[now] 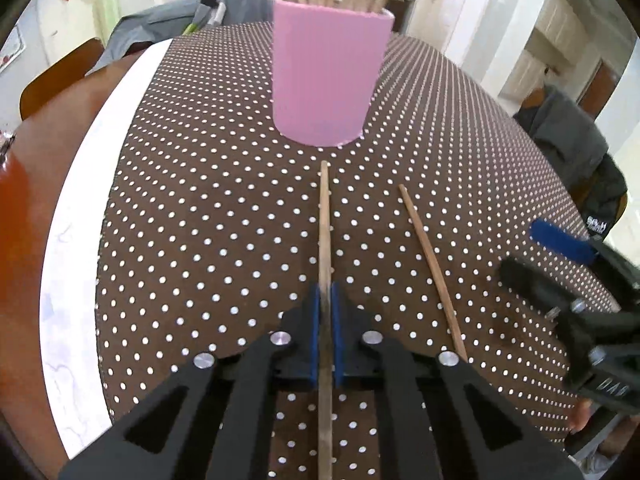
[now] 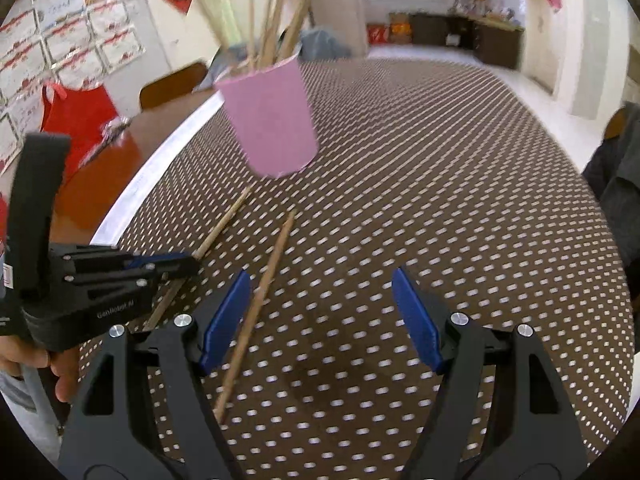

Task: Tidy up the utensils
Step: 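Close the left gripper on a stick while the right gripper grasps another, then lift both held sticks upright and carry them over the pink cup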

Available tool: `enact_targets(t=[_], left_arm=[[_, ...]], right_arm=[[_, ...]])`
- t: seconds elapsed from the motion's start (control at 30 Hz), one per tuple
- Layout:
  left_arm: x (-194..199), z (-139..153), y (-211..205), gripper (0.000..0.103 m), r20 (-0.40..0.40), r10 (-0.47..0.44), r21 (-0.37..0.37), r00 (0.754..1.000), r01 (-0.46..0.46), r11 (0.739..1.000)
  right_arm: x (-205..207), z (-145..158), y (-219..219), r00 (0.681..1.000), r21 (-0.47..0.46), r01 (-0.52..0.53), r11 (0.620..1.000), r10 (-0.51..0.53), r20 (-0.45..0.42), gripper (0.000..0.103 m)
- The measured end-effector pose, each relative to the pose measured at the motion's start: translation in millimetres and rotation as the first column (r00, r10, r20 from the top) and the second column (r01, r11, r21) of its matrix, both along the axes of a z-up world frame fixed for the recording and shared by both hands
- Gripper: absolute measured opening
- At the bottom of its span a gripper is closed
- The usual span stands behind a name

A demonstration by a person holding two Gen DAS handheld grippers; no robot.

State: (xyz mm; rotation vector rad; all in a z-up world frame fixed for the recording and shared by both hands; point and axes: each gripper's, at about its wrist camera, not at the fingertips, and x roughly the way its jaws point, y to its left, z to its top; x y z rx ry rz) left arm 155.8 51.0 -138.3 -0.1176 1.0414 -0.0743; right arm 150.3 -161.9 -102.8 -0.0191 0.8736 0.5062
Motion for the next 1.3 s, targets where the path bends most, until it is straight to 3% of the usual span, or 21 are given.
enact_targets(t=[0.17,0.27,0.3,0.4,0.57,0.63,0.87,1.3], left_arm=[[-12,8,4,0.006,0.061,0.021,-0.026,0.998,-0.019,0.999],[-18,17,7,0.006,0.096,0.03,-0.027,0.995,-0.027,0.999],[-20,19,6,0.006,0.102,0.03,-0.026,0.994,-0.027,0.999],[-24,25,5,0.006,0.125,0.029,-0.028,0.992,-0.026,0.999],[-32,35,1,0.006,0.154,0.02,-0.038,0.988,-0.014,0.999],[-34,39,-1,0.006,0.167,0.014,-0.039,0.986,-0.007,0.999],[-39,58,-3,0.006,0.227,-0.002,-0.028,0.974,0.008,1.0],[-42,111,-16,0.006,0.432,0.005,-0.048,0.902,0.018,0.999]], right_arm=[[7,-12,30,0.99,-0.051,-0.074,0.996,0.067,-0.128,0.072],[11,-17,49,0.982,-0.153,-0.116,0.981,0.09,-0.167,0.071],[12,-17,53,0.98,-0.174,-0.124,0.977,0.094,-0.173,0.066],[21,-15,64,0.975,-0.258,-0.151,0.954,0.1,-0.2,0.037],[27,-13,81,0.96,-0.32,-0.228,0.92,0.157,-0.232,0.018],[29,-11,86,0.955,-0.293,-0.243,0.925,0.175,-0.241,0.009],[38,-13,62,0.961,-0.155,-0.21,0.965,0.174,-0.215,0.006],[30,42,-8,0.985,0.112,-0.171,0.979,0.171,0.01,0.006]])
